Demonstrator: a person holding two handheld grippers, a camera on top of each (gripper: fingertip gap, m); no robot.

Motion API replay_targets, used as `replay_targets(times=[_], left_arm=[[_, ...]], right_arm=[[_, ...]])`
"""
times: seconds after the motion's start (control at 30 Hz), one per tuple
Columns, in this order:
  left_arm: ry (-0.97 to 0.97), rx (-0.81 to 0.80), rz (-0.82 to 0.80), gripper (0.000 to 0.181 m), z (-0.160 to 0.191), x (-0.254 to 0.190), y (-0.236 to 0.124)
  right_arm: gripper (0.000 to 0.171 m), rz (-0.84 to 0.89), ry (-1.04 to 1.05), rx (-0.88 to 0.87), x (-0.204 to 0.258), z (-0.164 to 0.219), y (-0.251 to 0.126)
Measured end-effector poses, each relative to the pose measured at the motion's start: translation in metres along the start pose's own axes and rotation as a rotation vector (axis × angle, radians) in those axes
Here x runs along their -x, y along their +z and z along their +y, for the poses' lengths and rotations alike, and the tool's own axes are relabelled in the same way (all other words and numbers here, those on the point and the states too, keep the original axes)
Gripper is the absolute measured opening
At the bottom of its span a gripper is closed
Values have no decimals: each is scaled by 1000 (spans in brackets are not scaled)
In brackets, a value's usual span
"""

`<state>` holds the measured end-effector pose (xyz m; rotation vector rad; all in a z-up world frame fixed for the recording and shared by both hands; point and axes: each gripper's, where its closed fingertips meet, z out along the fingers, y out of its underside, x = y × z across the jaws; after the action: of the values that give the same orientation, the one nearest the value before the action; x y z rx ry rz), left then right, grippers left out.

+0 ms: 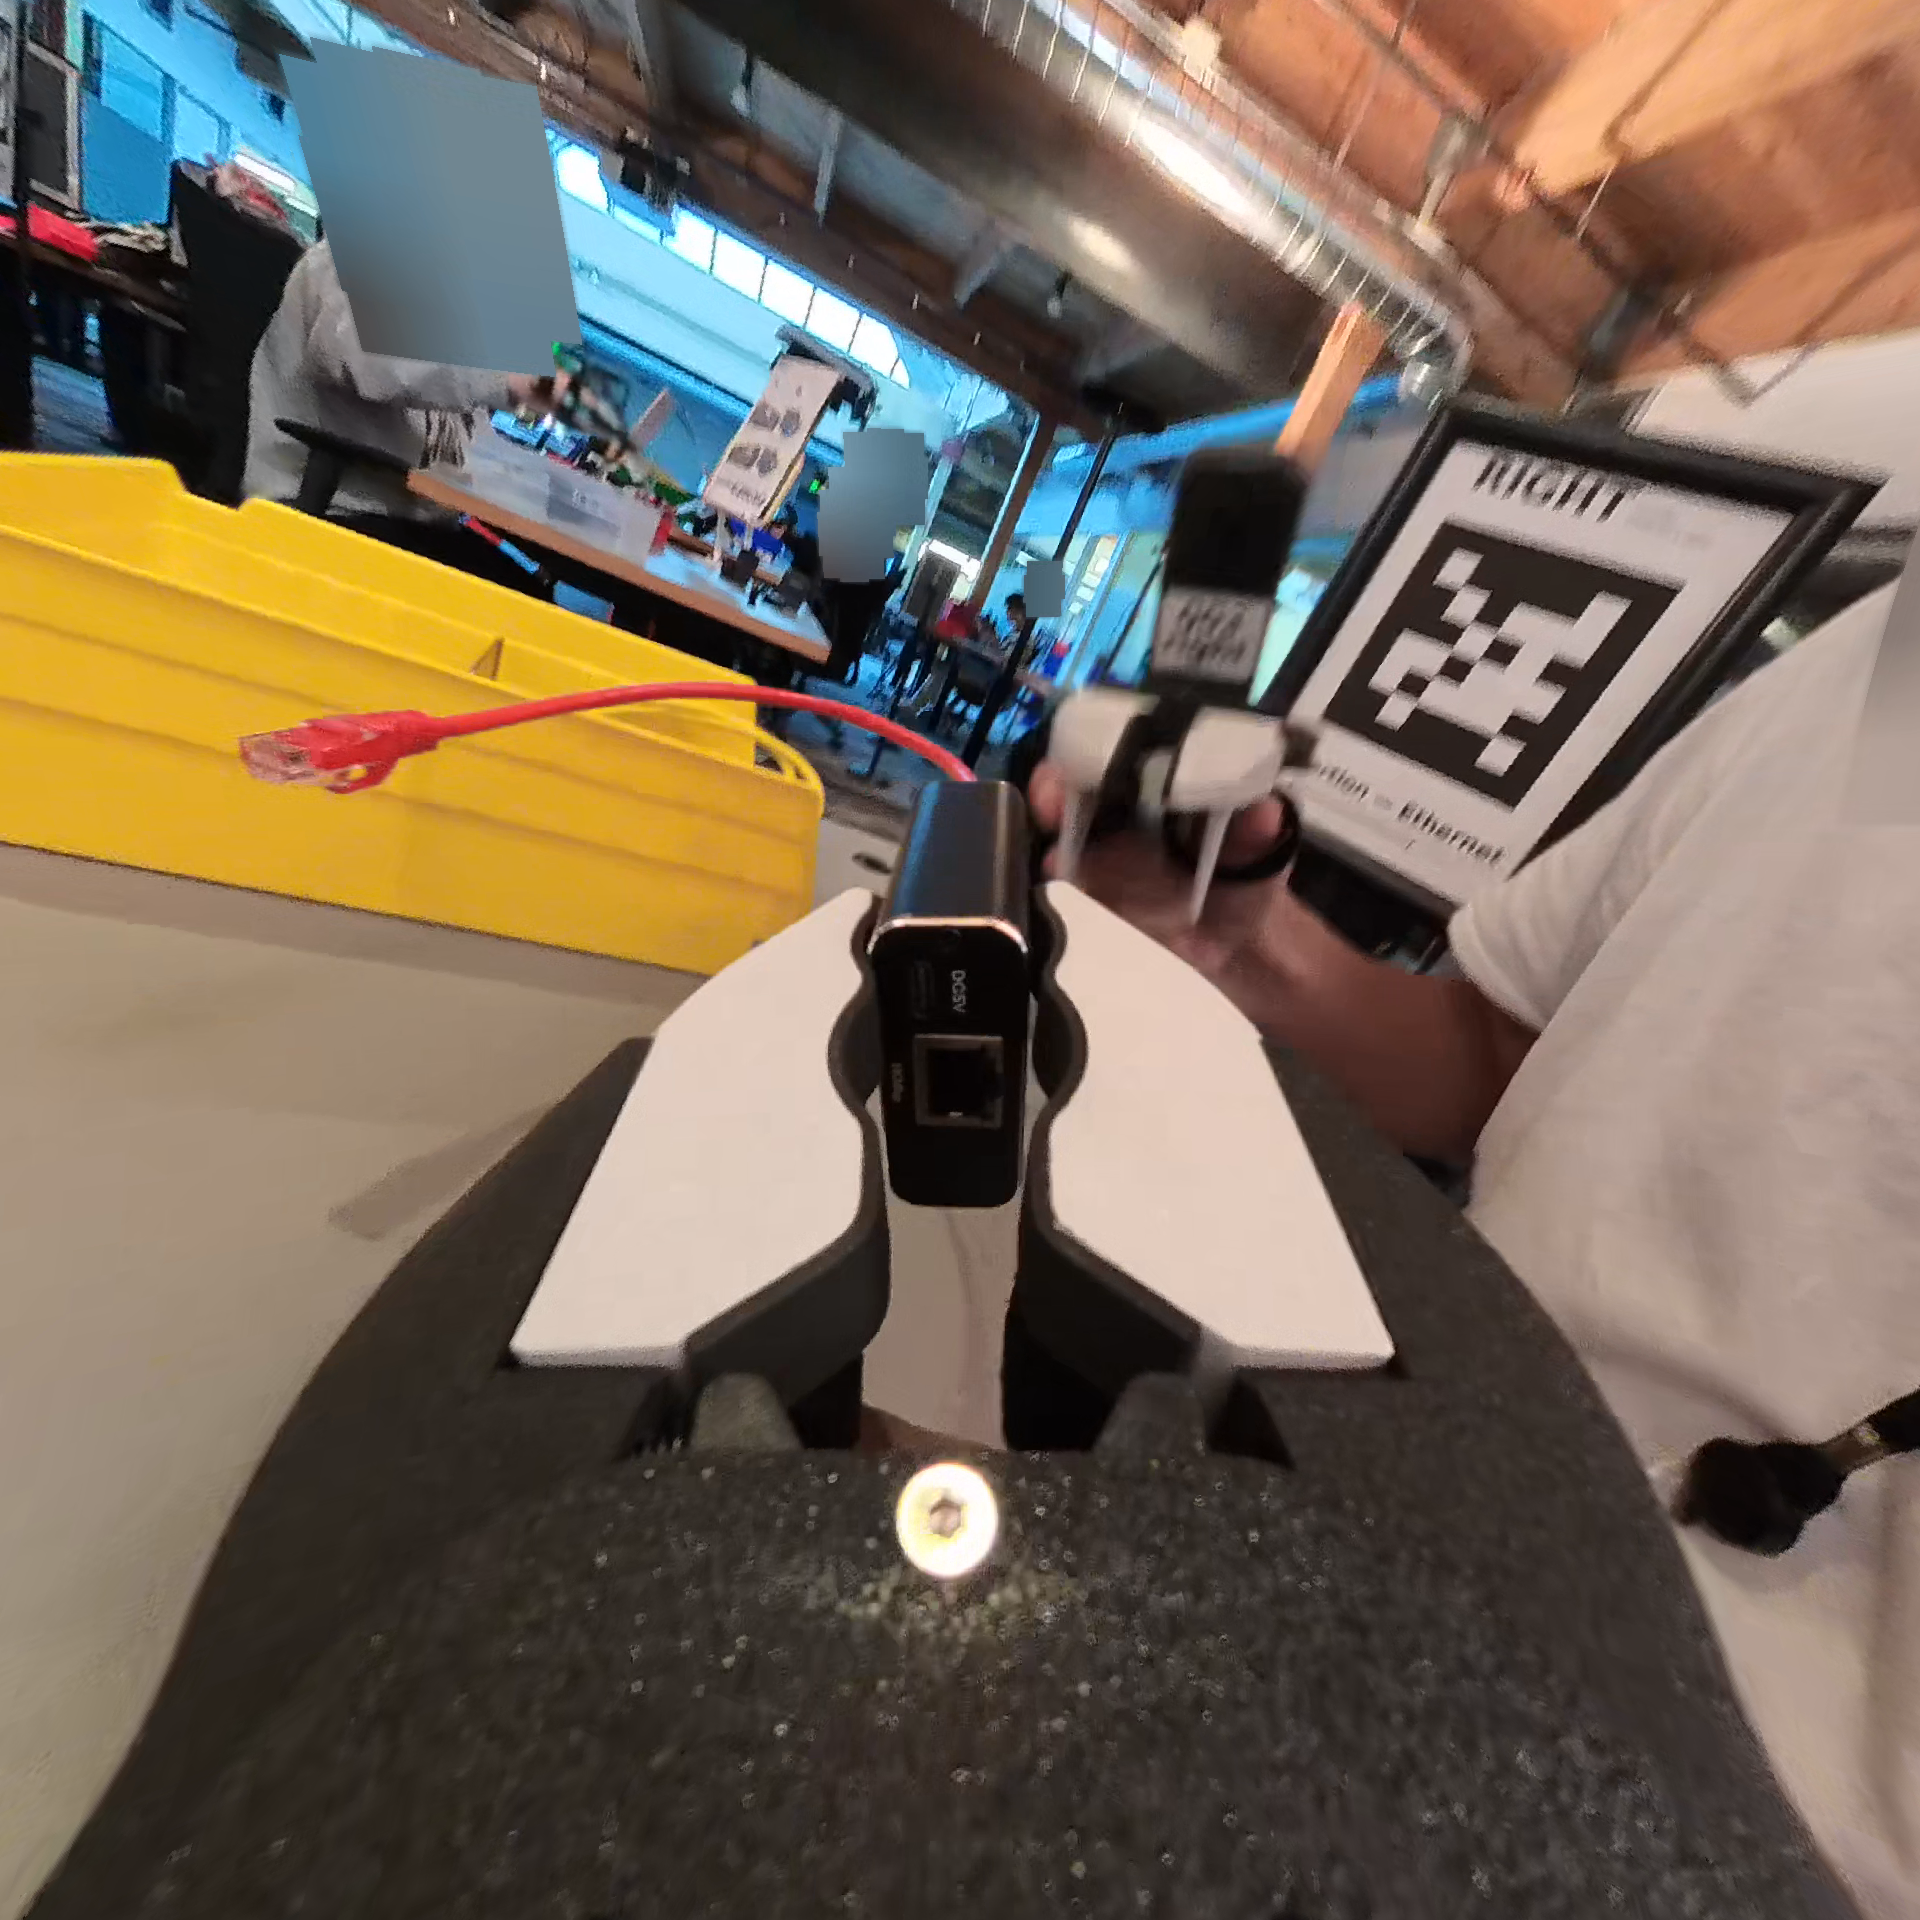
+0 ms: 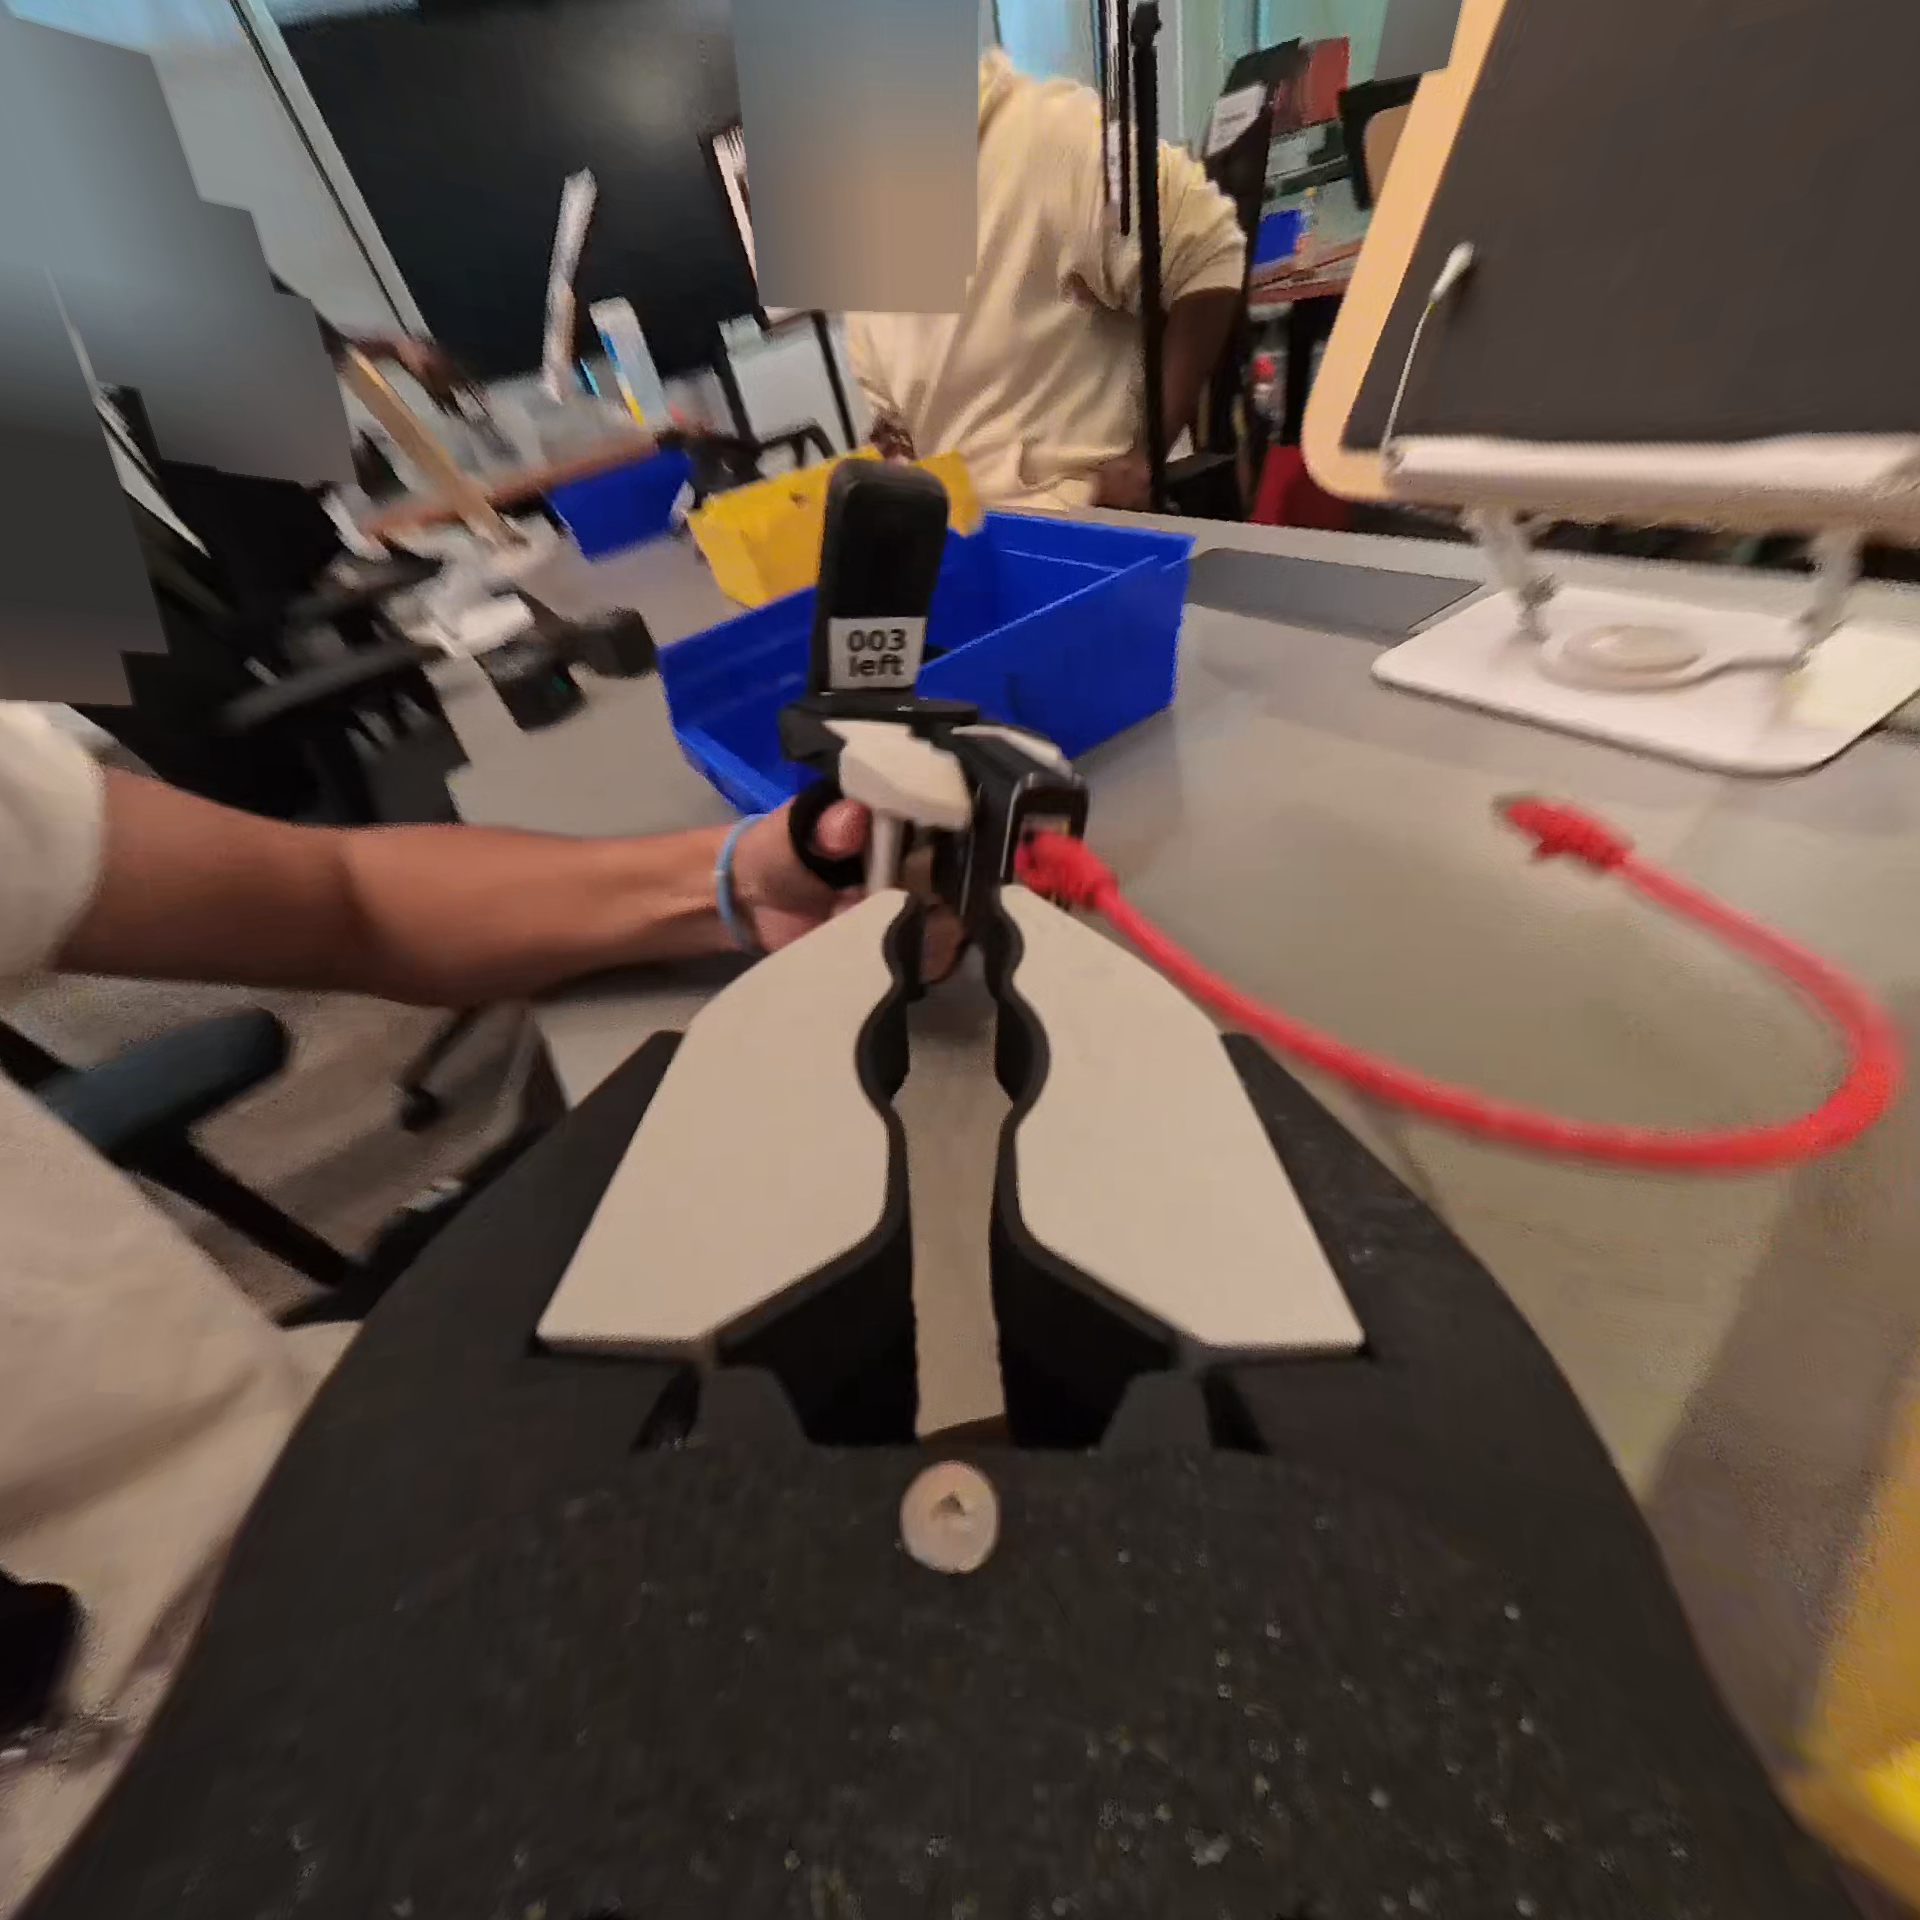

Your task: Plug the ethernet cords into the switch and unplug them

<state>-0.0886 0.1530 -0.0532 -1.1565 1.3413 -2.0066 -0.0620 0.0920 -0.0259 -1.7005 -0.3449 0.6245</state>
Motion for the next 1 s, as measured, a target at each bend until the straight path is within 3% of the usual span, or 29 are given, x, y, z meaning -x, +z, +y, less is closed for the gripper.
replay_targets(times=[0.1, 0.2, 0.4, 1.0], left_arm=[[-75, -50, 61, 25, -5, -7, 0], [-137, -68, 118, 25, -4, -14, 5], [-172, -76, 131, 24, -1, -16, 9], [-188, -56, 133, 25, 5, -13, 9]], right_arm=[[29, -43, 228, -26, -6, 27, 16], [29, -77, 309, -101, -9, 20, 33], [15, -76, 240, -122, -7, 7, 44], [15, -86, 241, -83, -11, 14, 37]])
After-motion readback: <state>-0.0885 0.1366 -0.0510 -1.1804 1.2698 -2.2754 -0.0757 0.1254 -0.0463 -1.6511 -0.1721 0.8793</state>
